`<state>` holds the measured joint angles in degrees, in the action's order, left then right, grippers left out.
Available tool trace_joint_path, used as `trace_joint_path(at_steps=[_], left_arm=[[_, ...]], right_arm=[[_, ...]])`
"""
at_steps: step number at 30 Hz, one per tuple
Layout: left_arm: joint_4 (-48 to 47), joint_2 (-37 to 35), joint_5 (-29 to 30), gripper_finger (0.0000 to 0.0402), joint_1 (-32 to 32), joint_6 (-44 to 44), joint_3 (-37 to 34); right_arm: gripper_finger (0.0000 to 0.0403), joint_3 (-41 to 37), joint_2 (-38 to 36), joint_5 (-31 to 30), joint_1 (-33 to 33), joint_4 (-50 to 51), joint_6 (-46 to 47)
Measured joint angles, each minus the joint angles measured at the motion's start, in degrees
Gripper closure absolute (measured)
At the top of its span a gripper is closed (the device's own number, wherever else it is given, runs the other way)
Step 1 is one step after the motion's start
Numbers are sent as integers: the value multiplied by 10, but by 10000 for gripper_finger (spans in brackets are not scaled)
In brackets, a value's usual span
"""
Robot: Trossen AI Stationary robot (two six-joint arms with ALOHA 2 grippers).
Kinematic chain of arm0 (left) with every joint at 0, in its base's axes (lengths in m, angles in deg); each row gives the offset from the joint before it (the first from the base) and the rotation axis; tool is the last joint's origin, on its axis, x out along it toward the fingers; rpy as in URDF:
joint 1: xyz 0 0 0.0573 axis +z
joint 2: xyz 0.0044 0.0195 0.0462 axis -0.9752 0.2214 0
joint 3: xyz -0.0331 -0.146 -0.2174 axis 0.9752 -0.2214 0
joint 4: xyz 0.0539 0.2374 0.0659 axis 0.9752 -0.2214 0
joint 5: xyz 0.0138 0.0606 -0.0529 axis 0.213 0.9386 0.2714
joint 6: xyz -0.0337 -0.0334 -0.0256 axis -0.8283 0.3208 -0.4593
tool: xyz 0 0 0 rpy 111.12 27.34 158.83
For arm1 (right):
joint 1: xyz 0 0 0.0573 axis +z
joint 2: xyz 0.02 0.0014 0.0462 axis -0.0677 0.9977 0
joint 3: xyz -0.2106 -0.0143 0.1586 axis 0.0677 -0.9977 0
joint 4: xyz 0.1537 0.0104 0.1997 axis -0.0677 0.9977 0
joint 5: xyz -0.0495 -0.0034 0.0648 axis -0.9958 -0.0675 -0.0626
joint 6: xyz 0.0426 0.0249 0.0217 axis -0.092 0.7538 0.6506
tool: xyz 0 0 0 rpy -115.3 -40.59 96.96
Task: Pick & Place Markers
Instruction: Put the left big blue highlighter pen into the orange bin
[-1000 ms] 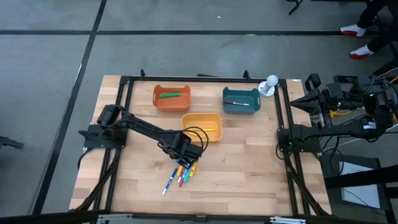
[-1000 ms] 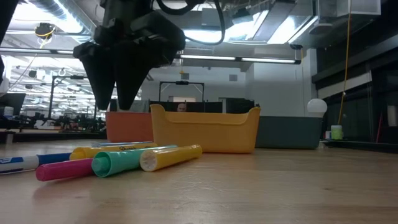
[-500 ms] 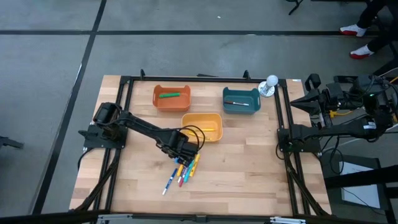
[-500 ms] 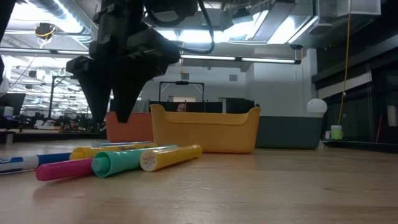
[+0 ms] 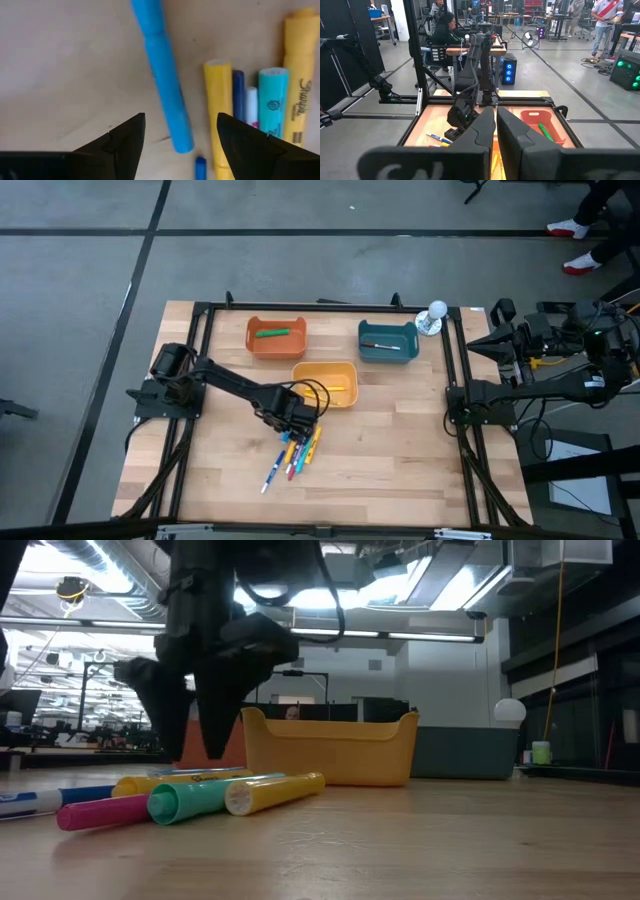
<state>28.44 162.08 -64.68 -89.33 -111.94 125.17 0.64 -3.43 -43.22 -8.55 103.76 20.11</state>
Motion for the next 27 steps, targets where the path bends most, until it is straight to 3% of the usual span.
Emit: trace_joint_path(at_steps=[27], left_arm=[[22, 23, 18, 162, 3, -42, -24]], right_arm=[[379, 0, 0, 0, 0, 0, 0]])
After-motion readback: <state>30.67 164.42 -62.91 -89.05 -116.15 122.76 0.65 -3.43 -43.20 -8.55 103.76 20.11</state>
